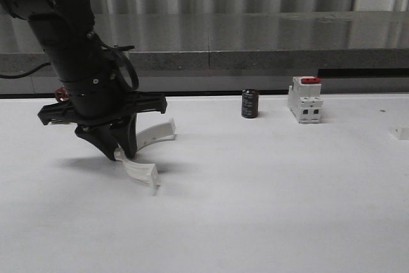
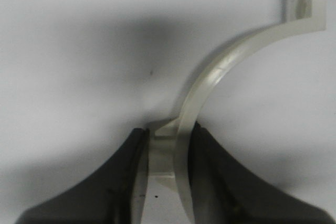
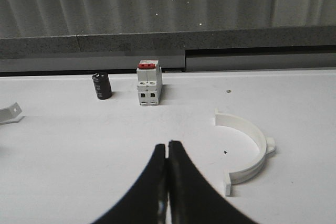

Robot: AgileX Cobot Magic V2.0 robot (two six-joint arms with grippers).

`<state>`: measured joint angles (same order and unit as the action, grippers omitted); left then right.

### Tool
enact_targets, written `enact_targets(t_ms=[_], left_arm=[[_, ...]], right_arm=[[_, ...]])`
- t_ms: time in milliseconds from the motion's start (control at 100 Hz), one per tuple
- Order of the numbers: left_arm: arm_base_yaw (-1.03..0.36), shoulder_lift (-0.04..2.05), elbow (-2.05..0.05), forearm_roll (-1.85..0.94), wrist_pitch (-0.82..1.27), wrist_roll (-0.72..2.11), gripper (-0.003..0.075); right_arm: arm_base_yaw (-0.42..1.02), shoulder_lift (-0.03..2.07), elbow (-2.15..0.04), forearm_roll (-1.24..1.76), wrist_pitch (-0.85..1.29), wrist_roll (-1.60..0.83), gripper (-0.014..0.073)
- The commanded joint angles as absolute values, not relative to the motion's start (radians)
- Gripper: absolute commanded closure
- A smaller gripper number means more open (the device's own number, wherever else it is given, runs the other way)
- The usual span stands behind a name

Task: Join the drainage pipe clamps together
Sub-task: 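Place the half-ring clamp on the table center and open the left gripper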

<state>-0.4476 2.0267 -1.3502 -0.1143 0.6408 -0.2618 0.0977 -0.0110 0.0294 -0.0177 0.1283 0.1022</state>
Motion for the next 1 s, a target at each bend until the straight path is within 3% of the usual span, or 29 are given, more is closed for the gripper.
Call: enact_targets(t_ms=[0,130,200,690,990], left_arm=[[-0.459,1.978,-1.375,-0.115,0.618,-0.275,0.0442],[-0.459,1.978,-1.375,-0.115,0.626,-0.275,0.0257],[-0.459,1.971,-1.375,-0.111,0.631,-0.275,0.0215],[-0.438,1.7,-1.375,0.031,0.588,-0.269,0.0216],[-0.29,1.433,-1.266,0.037,0.554,-0.192,0.0217]], right_arm=[[0.094,-0.03,0.009,-0.016,0.049,0.093,0.0661],[0.094,-0.03,0.009,-0.016,0.049,0.093,0.0661],[0.094,-0.03,0.009,-0.016,0.049,0.093,0.0661],[0.094,-0.03,0.009,-0.016,0.049,0.093,0.0661],[0.094,-0.03,0.009,-0.016,0.049,0.093,0.0661]])
